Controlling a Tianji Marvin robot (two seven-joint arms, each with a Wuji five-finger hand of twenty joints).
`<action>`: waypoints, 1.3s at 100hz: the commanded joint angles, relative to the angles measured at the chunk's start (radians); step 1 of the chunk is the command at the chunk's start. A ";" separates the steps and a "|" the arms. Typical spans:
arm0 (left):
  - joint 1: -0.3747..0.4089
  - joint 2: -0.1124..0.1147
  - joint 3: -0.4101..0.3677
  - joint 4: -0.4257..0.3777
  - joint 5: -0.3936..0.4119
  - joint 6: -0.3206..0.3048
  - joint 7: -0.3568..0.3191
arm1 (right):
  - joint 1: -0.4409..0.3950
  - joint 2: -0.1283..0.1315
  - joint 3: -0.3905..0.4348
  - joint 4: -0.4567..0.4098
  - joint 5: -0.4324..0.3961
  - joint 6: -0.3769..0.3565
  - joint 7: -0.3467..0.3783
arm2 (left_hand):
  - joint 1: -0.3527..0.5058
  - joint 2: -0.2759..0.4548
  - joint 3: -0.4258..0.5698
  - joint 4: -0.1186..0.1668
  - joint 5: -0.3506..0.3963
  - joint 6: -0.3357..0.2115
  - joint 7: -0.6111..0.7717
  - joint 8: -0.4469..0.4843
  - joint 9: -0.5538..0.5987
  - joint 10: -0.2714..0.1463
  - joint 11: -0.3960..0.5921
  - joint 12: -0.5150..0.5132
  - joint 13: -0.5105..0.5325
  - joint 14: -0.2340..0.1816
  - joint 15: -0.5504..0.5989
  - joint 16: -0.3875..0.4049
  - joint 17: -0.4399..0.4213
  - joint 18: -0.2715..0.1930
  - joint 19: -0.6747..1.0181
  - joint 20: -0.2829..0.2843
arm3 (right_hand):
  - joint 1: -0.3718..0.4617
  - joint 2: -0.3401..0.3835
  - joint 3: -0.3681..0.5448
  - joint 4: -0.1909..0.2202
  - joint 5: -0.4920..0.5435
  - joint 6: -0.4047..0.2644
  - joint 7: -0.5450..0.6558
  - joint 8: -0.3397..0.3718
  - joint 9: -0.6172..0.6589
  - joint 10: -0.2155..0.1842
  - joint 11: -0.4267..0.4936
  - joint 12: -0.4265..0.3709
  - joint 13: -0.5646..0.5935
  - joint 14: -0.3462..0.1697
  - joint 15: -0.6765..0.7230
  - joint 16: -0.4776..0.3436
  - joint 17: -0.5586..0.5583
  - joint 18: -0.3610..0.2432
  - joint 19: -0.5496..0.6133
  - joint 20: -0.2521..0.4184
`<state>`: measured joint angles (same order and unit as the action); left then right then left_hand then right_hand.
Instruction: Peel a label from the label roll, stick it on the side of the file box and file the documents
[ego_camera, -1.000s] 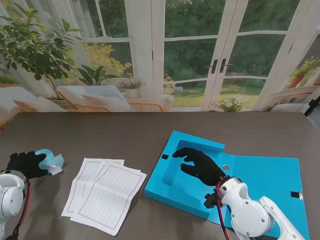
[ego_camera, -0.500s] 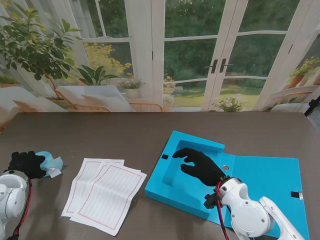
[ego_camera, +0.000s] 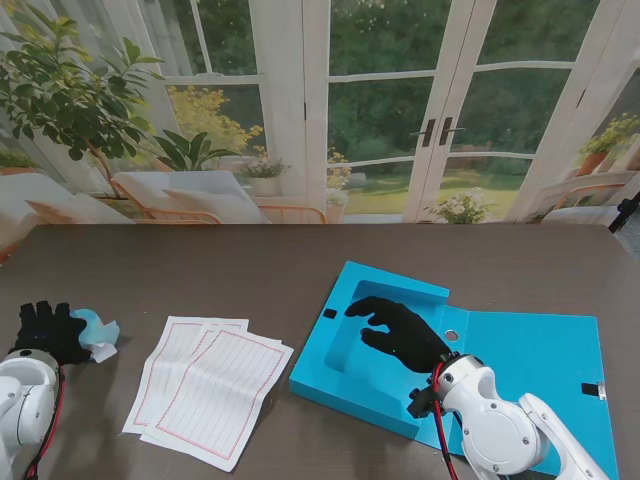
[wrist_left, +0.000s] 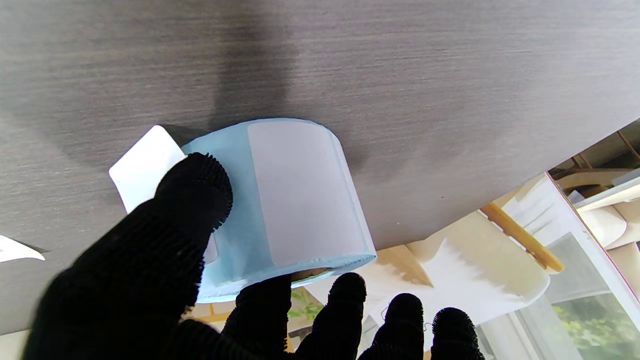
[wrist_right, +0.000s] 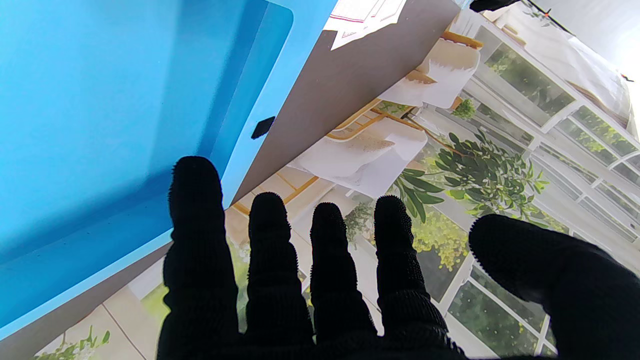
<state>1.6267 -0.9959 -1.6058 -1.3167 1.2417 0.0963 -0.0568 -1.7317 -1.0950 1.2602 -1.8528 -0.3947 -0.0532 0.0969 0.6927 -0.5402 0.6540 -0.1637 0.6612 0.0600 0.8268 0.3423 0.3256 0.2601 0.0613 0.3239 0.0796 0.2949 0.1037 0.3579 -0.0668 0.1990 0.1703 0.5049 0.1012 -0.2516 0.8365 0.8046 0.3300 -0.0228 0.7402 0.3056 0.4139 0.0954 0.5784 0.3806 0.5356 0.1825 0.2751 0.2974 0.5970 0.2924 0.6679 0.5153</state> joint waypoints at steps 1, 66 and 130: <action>0.017 -0.012 0.005 0.006 -0.011 0.008 -0.031 | -0.008 -0.001 -0.002 -0.004 0.000 0.002 0.017 | 0.039 -0.023 -0.017 -0.020 0.071 -0.104 0.034 -0.005 -0.057 0.018 -0.035 -0.028 -0.017 -0.003 -0.026 -0.013 0.004 -0.001 -0.029 0.019 | 0.014 0.025 -0.016 0.031 -0.006 0.005 0.014 -0.002 0.004 0.010 0.011 0.001 0.006 -0.002 0.012 0.004 -0.455 -0.010 -0.023 0.014; 0.000 -0.013 0.034 0.042 -0.102 0.017 -0.083 | -0.009 0.000 -0.002 -0.006 0.012 0.011 0.025 | 0.121 0.017 0.027 -0.002 0.076 0.000 0.188 0.020 0.266 0.023 0.271 0.274 0.315 0.058 0.455 0.261 0.114 0.048 0.844 0.176 | 0.017 0.024 -0.017 0.034 0.001 0.012 0.015 -0.003 0.006 0.012 0.012 0.001 0.009 0.001 0.014 0.005 -0.453 -0.009 -0.026 0.017; 0.006 -0.009 0.023 0.074 -0.079 -0.086 0.002 | -0.006 -0.003 -0.004 0.000 0.034 0.016 0.023 | 0.063 -0.139 0.361 -0.078 0.135 0.004 0.386 0.046 0.871 -0.137 0.517 0.761 0.924 -0.016 0.792 0.371 0.635 0.110 1.190 0.101 | 0.022 0.028 -0.018 0.037 0.009 0.020 0.018 -0.004 0.008 0.019 0.015 0.001 0.012 0.003 0.017 0.005 -0.451 -0.009 -0.028 0.018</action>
<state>1.6003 -0.9886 -1.5913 -1.2720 1.1690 0.0284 -0.0161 -1.7337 -1.0948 1.2592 -1.8524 -0.3621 -0.0379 0.1065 0.6320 -0.7042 0.7828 -0.2948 0.7365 0.0335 1.0226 0.3437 0.6624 0.4148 0.3335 1.0592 0.9409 0.2876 0.8719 0.7119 0.5479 0.2878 1.3209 0.6241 0.1123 -0.2483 0.8382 0.8146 0.3313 -0.0119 0.7410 0.3056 0.4139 0.0992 0.5784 0.3806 0.5356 0.1886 0.2816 0.2974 0.5968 0.2924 0.6582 0.5167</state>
